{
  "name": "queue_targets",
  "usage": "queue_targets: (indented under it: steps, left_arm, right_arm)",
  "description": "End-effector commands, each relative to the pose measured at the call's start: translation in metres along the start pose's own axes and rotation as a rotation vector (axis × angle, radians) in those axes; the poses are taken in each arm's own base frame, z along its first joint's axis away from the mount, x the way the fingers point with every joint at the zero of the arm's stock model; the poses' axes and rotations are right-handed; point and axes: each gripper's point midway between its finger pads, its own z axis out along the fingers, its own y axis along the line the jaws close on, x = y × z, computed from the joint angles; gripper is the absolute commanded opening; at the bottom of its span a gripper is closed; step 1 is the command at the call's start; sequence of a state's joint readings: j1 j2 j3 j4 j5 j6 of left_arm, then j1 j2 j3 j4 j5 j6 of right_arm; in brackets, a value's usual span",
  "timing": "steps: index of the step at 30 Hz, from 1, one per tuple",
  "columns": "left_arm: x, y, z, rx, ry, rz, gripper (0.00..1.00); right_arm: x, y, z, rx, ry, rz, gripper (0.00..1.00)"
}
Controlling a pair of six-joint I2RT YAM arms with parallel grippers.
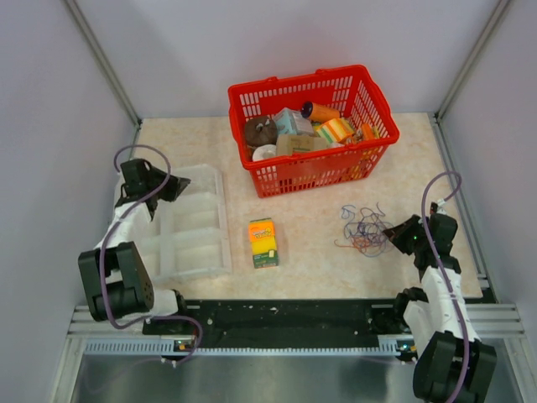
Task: Untangle the cables
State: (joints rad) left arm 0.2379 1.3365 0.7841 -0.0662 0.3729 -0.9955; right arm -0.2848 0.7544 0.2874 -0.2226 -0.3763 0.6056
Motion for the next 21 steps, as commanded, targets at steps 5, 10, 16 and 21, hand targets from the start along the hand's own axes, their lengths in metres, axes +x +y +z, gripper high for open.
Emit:
queue_targets:
  steps: [5,10,16,21]
  left_arm:
    - [-0.008,0.018,0.041,-0.209,0.106,-0.035,0.0]
    - [-0.01,0.014,0.043,-0.234,0.075,-0.012,0.0]
    - [-0.012,-0.013,0.02,-0.164,0.07,0.054,0.43]
    - [-0.014,-0.036,-0.032,-0.091,-0.027,0.153,0.94]
  right_arm:
    - [-0.005,0.002,0.002,-0.016,-0.018,-0.007,0.02]
    - [-0.005,0.002,0.002,-0.018,-0.02,-0.009,0.02]
    - [-0.004,0.002,0.003,-0.023,-0.013,-0.008,0.02]
    - [-0.002,0.004,0.003,-0.035,-0.003,-0.008,0.02]
